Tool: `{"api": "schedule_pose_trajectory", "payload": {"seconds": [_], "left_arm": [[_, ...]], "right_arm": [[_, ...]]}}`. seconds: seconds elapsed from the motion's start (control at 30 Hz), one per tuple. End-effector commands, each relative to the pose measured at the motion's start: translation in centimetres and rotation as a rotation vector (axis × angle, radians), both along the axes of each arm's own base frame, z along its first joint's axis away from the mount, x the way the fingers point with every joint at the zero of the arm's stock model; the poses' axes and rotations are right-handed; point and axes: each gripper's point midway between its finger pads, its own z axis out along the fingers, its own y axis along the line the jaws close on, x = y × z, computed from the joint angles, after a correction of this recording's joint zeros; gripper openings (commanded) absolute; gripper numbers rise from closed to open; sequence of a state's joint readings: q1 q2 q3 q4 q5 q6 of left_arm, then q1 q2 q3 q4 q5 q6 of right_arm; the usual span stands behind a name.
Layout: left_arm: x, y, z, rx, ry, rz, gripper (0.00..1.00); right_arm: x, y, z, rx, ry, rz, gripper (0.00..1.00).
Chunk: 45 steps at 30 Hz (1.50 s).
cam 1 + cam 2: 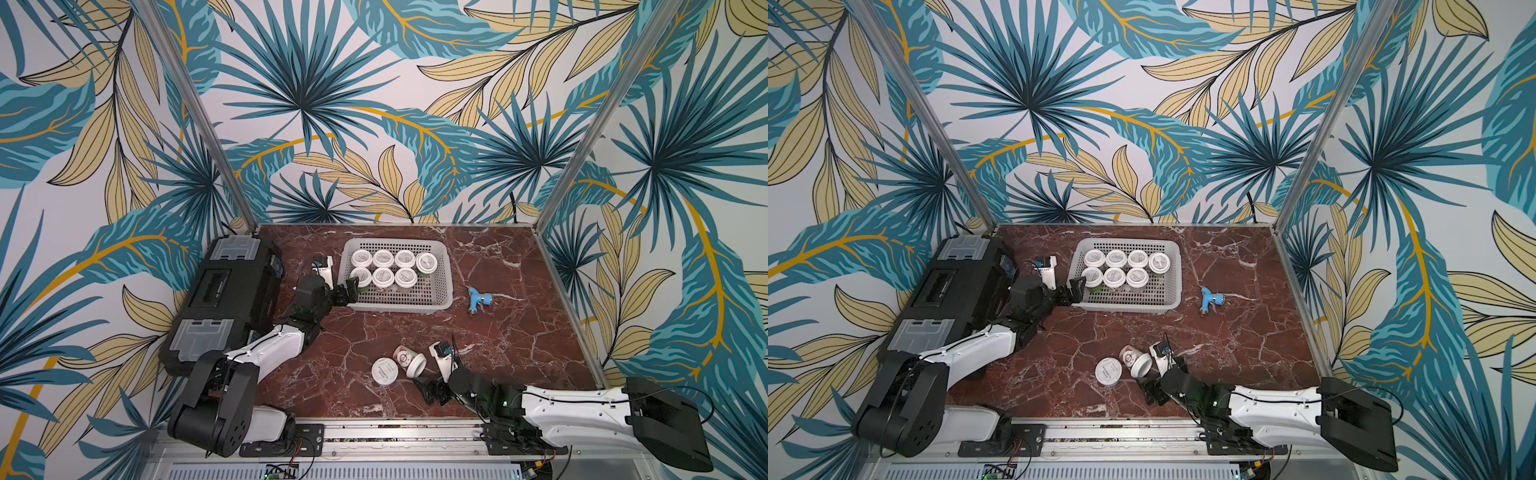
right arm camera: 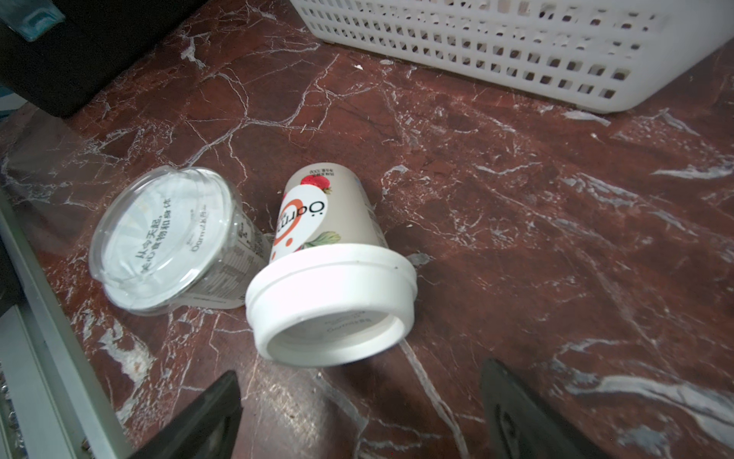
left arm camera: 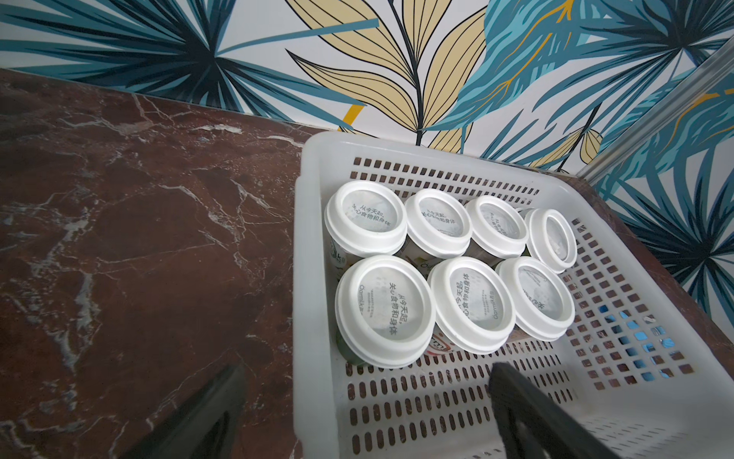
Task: Put the yogurt in the basket
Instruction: Pick up the yogurt from the center of the board.
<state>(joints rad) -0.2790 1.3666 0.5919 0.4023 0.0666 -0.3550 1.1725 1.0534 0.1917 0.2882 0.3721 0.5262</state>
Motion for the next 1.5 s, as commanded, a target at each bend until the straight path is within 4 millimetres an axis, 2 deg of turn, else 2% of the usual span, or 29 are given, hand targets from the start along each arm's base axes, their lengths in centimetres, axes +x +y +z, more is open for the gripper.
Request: {"api": "schedule_pose_trajectory", "payload": {"seconds": [0.0, 0.33, 0.67, 1.47], "left_arm": [[0.7, -0.3, 1.0, 0.011, -0.022, -0.004, 1.0], [0.7, -0.2, 1.0, 0.012, -0.022, -0.002, 1.0], [0.7, -0.4, 1.0, 0.012, -0.021, -0.006, 1.0], [0.8, -0.3, 0.8, 0.014, -0.016, -0.002, 1.0]], "right_arm": [[-0.1, 0.4, -0.4, -0.005, -0.001, 0.019, 0.97], [0.2, 2.0, -0.9, -0.014, 0.013, 0.043, 0.99], [0.8, 1.8, -0.5, -0.004, 0.01, 0.042, 0.95], [1.6, 2.2, -0.2, 0.004, 0.029, 0.054, 0.69]]}}
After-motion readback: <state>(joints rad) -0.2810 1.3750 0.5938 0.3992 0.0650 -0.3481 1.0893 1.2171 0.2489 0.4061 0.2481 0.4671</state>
